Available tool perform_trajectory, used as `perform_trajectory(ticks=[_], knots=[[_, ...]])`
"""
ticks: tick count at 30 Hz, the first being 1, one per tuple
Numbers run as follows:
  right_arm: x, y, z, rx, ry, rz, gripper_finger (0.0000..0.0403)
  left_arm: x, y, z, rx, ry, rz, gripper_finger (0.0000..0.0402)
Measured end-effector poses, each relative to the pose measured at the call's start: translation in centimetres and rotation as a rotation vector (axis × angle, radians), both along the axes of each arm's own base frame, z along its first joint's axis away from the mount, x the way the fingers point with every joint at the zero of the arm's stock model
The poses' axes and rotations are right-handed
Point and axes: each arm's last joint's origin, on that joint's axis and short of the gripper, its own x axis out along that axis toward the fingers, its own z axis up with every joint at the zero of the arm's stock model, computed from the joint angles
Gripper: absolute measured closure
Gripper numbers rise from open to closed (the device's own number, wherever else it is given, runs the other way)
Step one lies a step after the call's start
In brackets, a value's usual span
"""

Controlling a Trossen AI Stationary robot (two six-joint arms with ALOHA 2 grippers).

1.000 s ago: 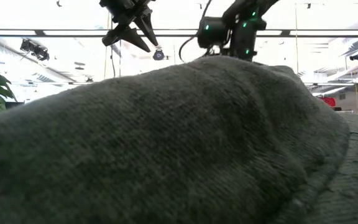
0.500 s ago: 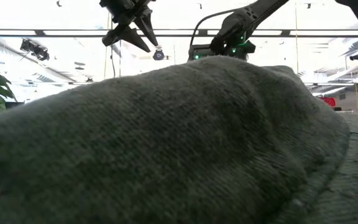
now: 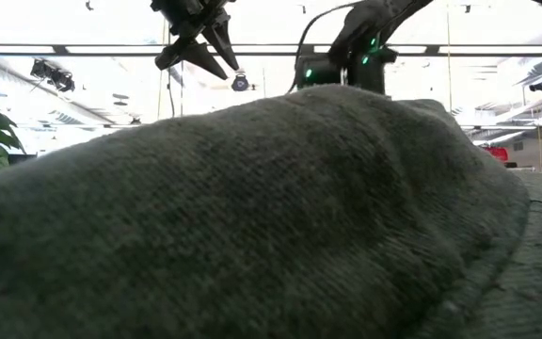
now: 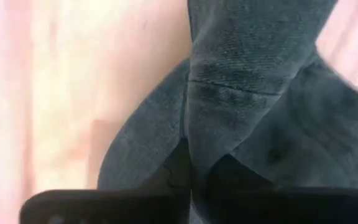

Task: Pick & Place hat
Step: Put the top gray cap into the orange bin

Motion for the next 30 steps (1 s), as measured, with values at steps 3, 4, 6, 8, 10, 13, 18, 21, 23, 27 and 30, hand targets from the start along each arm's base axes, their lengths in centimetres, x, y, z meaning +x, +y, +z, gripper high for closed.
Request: perform_trajectory(ticks=[3,4,6,8,10,13,18,21,23,27,30], knots=[[-1.2,0.6,2.6,-0.005,-0.036,-0.033,0.0385,0.0,0.0,0.0,0.0,0.0,0.0,0.0271],[-1.7,0.7,3.5,-0.001,-0.049,-0.041,0.0391,0.0,0.0,0.0,0.0,0.0,0.0,0.0271],[-2.7,1.1,5.4,0.016,-0.095,-0.042,0.0396,0.0,0.0,0.0,0.0,0.001,0.0,0.0271],[-3.8,1.5,7.3,0.02,-0.146,-0.039,0.0395,0.0,0.0,0.0,0.001,0.002,-0.001,0.0271],[-4.9,1.7,9.2,0.001,-0.216,-0.035,0.0392,0.0,0.0,0.0,0.001,0.002,-0.002,0.0271],[-6.9,1.7,11.8,-0.102,-0.311,-0.037,0.0392,0.0,0.0,0.0,0.0,0.001,0.0,0.0271],[-9.8,0.3,15.3,-0.402,-0.432,-0.22,0.0392,0.0,0.0,0.0,-0.001,0.0,0.001,0.0271],[-11.3,-0.7,16.2,-0.459,-0.473,-0.384,0.0392,0.0,0.0,0.0,-0.005,-0.003,0.005,0.0271],[-12.1,-1.9,16.5,-0.456,-0.5,-0.55,0.0392,0.0,0.0,0.0,-0.005,-0.003,0.006,0.0271],[-13.7,-4.6,16.5,-0.419,-0.563,-1.009,0.0392,0.0,0.0,0.0,-0.005,-0.005,0.006,0.0271],[-14.6,-6.3,16.0,-0.388,-0.561,-1.25,0.0393,0.0,0.0,0.0,-0.005,-0.006,0.006,0.0271]])
